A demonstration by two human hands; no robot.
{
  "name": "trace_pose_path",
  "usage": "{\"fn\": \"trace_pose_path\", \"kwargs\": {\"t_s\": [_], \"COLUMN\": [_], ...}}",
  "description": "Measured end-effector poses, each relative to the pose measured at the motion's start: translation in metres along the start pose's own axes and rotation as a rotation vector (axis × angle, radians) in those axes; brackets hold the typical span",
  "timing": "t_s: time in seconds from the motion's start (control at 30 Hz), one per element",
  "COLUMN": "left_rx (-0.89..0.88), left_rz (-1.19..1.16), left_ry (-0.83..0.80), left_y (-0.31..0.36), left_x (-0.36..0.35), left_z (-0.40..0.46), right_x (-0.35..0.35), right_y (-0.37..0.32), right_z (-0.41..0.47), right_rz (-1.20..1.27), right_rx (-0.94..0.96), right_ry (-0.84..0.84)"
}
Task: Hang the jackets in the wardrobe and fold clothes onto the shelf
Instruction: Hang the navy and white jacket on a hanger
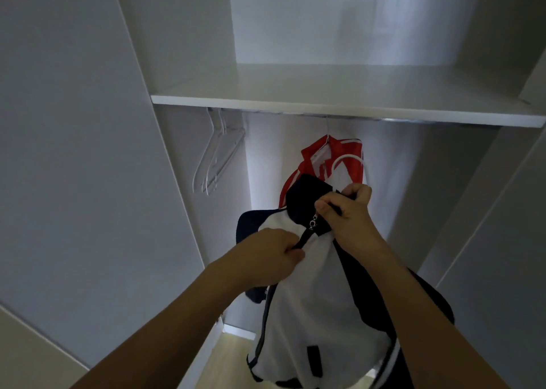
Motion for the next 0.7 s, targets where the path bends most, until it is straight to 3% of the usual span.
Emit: {"fn": "trace_pose_path", "kwargs": {"t_s": [0.17, 0.37, 0.5, 0.63, 0.7], "left_rx": [0.076, -0.112, 0.009, 0.161, 0.388], "left_rz": [-0.126, -0.108, -0.38, -0.55, -0.694], "left_ry": [0.179, 0.382, 0.609, 0.533, 0.422], "left_y": [-0.016, -0.004, -0.019, -0.024, -0.035], "left_x": [0.008, 0.019, 0.039, 0.029, 0.016], "left_z": [0.003, -0.011, -0.014, -0.007, 0.001], "right_x": [-0.004, 0.0, 0.002, 0.004, 0.007], "right_y": [0.0, 0.003, -0.005, -0.004, 0.0], "right_z": [-0.004, -0.011, -0.013, -0.016, -0.017], "right_rz": [0.045, 0.014, 0.066, 0.038, -0.041], "right_rx": [-0.035, -0.017, -0.005, -0.016, 0.006], "right_ry": [-0.118, -0.156, -0.133, -0.071, -0.022]}}
Point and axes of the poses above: each hand's wrist, its own z-axis towards the middle knuckle, its own x-axis out of the back of the hand, y = z × x, the point moved 9 cm from there along z, towards the middle knuckle, and after that the axes turned 14 degrees about y, right-handed, at the moved point
